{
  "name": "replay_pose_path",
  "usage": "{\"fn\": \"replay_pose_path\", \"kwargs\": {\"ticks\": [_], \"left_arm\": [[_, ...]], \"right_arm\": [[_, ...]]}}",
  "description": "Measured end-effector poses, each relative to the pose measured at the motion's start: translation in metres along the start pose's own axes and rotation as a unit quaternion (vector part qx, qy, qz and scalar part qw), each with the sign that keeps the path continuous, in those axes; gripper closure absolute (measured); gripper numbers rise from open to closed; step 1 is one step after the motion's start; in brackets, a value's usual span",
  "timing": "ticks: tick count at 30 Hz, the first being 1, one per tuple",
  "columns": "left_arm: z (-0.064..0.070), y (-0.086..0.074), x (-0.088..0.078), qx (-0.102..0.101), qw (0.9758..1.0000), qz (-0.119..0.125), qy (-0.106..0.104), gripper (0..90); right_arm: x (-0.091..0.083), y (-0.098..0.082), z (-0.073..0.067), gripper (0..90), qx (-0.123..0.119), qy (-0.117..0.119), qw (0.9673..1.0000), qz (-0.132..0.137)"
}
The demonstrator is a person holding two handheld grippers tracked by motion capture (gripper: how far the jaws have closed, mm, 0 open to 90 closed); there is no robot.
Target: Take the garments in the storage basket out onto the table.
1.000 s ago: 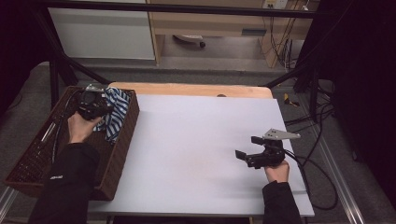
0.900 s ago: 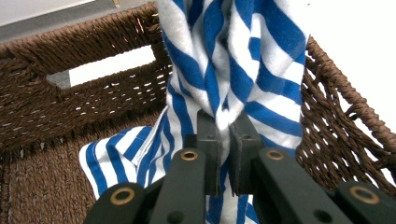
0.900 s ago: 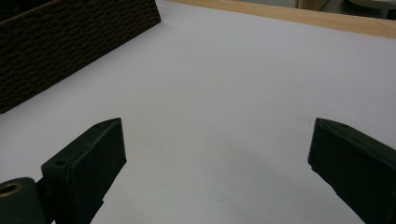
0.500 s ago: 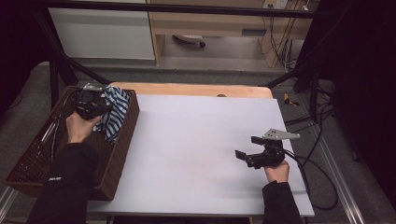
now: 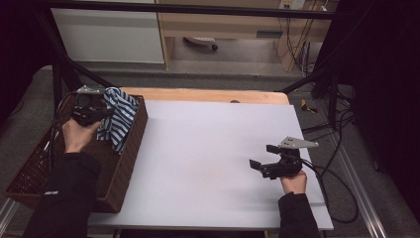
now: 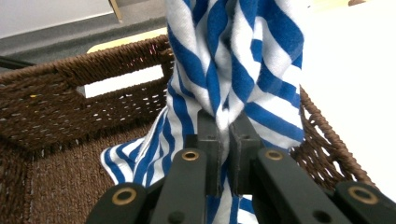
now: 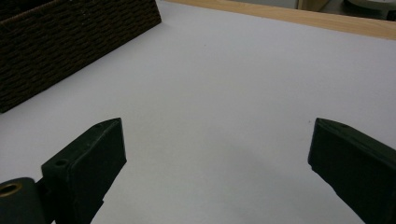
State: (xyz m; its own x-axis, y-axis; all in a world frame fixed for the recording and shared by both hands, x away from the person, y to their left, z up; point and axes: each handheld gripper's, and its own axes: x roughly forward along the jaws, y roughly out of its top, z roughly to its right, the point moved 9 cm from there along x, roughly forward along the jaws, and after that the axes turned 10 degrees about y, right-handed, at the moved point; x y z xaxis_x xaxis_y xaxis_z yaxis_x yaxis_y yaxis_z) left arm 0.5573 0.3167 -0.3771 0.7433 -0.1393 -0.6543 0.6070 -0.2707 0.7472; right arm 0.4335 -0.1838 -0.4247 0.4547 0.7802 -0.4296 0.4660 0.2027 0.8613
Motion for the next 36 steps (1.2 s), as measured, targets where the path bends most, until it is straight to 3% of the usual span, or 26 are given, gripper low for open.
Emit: {"fn": "replay_pose_path", "kwargs": {"ticks": [36], "left_arm": [[-0.014, -0.005, -0.047, 0.002, 0.9998, 0.005, -0.02, 85.3]], "right_arm": [[0.002, -0.001, 0.0, 4.5, -0.001, -0.001, 1.0, -0.006]]}}
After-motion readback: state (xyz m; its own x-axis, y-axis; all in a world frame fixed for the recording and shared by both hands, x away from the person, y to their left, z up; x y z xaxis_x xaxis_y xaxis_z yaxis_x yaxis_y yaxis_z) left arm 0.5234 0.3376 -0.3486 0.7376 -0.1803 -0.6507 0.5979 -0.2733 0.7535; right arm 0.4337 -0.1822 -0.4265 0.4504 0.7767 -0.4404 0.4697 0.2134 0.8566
